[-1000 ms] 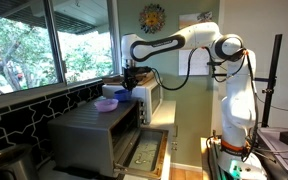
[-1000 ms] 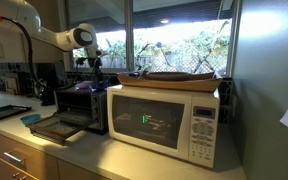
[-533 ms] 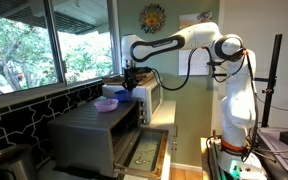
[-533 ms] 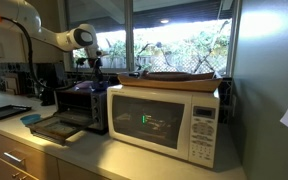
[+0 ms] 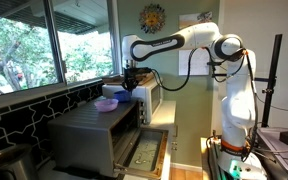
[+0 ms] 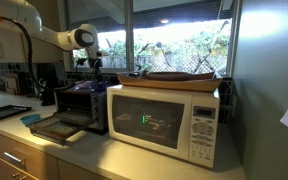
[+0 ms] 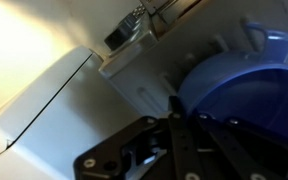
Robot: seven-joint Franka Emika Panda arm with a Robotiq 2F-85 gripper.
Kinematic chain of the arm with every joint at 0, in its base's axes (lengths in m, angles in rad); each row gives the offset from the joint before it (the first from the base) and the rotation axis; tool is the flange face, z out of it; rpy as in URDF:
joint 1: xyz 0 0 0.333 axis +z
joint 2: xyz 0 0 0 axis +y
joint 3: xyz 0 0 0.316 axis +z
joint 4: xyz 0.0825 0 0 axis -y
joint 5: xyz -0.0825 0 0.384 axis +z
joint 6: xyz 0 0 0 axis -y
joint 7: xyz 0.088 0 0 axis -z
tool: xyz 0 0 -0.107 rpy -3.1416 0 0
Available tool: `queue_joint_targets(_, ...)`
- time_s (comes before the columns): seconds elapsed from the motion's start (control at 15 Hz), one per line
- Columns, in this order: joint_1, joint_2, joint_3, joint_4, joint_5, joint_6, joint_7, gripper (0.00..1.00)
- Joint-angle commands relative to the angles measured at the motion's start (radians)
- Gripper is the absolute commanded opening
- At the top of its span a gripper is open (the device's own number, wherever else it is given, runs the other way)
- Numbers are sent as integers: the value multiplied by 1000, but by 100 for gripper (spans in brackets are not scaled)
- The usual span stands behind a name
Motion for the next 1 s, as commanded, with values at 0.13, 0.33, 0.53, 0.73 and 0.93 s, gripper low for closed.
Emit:
queue_joint_targets(0.13,-9,-13,-3,-47,42,40,7,1)
queue_joint_targets(0.33,-9,-14,-3,-51,39,46,7,3)
queue_joint_targets(0.53,-9,-16,-3,-51,36,44,17,38)
queue_joint_targets(0.73,-11,-36,-4,-39,34,44,25,60)
queue_joint_targets(0.93,-10,-56,-3,-12,76,11,27,82)
